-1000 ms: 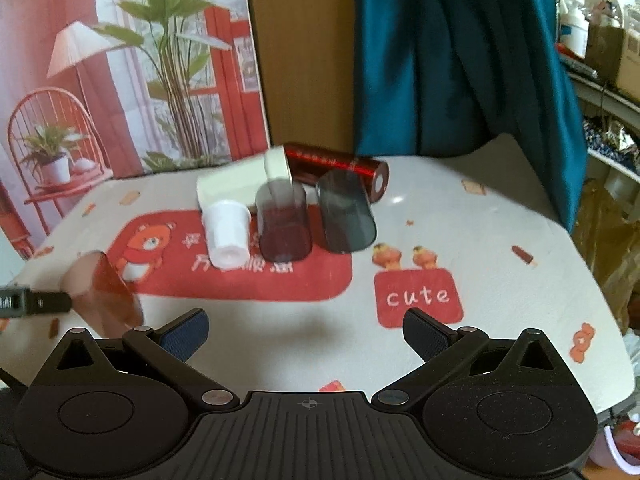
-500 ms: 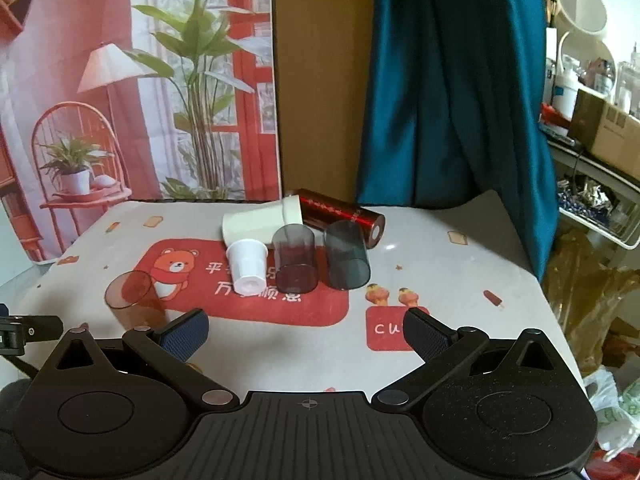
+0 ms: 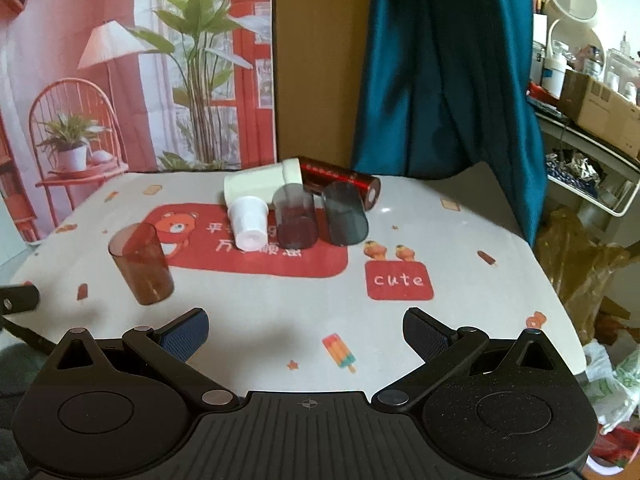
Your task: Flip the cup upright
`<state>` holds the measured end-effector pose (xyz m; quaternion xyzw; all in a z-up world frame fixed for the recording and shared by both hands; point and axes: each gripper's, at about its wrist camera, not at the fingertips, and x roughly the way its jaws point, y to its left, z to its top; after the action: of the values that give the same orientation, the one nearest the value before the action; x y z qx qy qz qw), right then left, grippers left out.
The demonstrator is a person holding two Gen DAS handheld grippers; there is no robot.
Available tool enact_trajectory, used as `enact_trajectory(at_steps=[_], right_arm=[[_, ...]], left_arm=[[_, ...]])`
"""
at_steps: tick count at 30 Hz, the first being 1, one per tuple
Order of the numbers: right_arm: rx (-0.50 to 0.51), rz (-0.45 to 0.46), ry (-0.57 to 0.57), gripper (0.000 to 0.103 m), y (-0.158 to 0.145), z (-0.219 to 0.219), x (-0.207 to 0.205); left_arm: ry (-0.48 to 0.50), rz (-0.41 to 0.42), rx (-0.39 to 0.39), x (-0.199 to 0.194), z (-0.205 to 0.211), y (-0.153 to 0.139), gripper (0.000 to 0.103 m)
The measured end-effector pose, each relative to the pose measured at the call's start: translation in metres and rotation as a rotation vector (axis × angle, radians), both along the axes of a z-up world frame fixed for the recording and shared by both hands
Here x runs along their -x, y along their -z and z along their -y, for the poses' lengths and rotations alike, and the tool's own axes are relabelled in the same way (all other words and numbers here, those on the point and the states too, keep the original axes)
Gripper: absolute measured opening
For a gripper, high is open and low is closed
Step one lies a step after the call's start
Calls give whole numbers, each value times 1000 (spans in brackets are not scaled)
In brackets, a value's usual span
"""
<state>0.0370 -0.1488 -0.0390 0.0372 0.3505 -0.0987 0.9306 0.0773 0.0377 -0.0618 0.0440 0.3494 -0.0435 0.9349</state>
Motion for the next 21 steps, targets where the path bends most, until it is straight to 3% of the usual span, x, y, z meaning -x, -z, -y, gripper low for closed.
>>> enact_trajectory(at_steps=[9,21], right_arm=[[-4,28,20,103,1,6,-1],[2,18,13,103,4,4,-3]], left_arm=[[25,-17,-53,1,9,7,103],[19,-10,-33,4,5,6,103]])
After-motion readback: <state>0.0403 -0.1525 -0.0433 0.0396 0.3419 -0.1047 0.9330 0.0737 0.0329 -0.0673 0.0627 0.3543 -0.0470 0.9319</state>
